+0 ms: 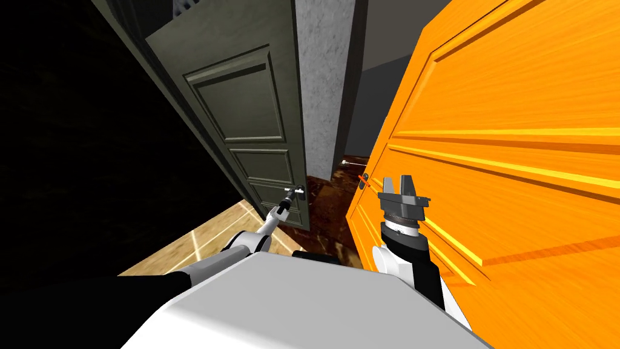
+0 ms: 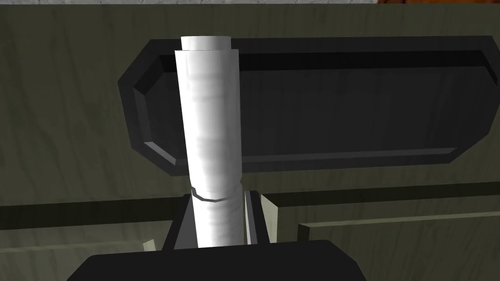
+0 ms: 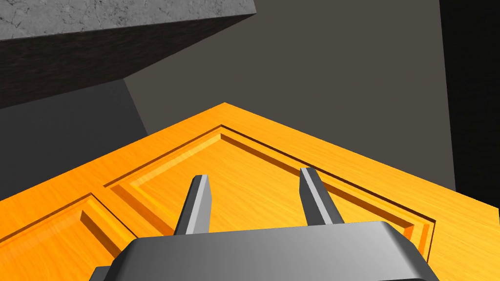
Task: Push the door open
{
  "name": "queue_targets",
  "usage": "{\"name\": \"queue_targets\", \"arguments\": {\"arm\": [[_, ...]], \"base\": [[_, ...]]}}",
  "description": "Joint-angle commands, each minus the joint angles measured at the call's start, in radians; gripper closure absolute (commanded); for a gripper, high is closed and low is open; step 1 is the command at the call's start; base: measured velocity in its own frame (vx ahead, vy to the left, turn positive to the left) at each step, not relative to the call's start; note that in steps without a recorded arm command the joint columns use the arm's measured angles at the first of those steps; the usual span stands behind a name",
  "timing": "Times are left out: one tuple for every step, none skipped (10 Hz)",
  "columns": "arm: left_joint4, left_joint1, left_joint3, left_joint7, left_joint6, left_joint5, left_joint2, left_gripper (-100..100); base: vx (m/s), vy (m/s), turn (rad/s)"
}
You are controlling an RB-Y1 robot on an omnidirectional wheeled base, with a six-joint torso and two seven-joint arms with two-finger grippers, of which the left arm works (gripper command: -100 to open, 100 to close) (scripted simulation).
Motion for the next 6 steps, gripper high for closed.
{"name": "queue_targets", "arguments": {"arm": [[-0.031,0.008,0.012,-0.009,0.014,0.004,0.007,100],[-0.03,0.005,0.035,-0.038,0.024,0.015,-0.005,100],[-0.03,0.004,0.043,-0.047,0.028,0.018,-0.009,100],[-0.029,0.002,0.058,-0.066,0.034,0.025,-0.016,100],[-0.029,0.0,0.072,-0.084,0.041,0.032,-0.024,100],[-0.028,-0.002,0.086,-0.101,0.046,0.038,-0.03,100]], "base": [[0.095,-0.059,0.04],[0.126,-0.084,0.12],[0.149,-0.099,0.107],[0.157,-0.122,0.08],[0.165,-0.152,0.112],[0.195,-0.138,0.123]]}}
